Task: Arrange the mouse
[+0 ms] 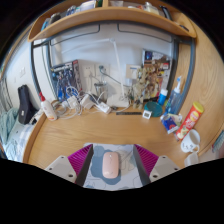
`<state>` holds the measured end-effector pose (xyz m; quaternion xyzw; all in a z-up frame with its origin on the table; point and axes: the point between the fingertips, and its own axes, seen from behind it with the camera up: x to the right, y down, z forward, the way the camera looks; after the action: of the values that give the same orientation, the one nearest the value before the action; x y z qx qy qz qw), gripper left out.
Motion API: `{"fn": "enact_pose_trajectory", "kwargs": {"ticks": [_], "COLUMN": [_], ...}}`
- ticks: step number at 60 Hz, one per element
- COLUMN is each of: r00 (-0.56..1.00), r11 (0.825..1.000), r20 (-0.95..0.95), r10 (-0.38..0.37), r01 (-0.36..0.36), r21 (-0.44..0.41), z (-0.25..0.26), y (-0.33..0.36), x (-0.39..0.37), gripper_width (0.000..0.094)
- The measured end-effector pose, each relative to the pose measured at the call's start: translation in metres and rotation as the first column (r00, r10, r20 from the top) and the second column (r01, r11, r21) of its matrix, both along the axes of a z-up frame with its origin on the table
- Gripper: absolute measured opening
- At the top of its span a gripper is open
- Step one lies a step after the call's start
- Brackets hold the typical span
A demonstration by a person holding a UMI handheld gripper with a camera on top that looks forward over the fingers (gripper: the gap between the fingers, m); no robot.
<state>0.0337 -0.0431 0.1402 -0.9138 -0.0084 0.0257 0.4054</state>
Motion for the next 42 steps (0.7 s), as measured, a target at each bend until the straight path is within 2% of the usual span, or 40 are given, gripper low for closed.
{"fn": "enact_pose_trajectory", "kwargs": {"ticks": [9, 17, 31, 42], "r00": [0.999, 0.998, 0.999, 0.999], "r11": [0.998, 0.996, 0.994, 0.996], "r20": [0.039, 0.05, 0.035, 0.04], "r10": [-0.006, -0.021, -0.019, -0.008], "r01": [0.004, 0.017, 0.016, 0.005], "r21": [0.059, 0.092, 0.104, 0.091], "z": [0.06, 0.088, 0.101, 0.092], "y": [-0.001, -0.002, -0.006, -0.013], "x": [0.019, 0.033, 0.038, 0.037], "gripper_width": [0.0789, 0.0789, 0.0785, 0.0788]}}
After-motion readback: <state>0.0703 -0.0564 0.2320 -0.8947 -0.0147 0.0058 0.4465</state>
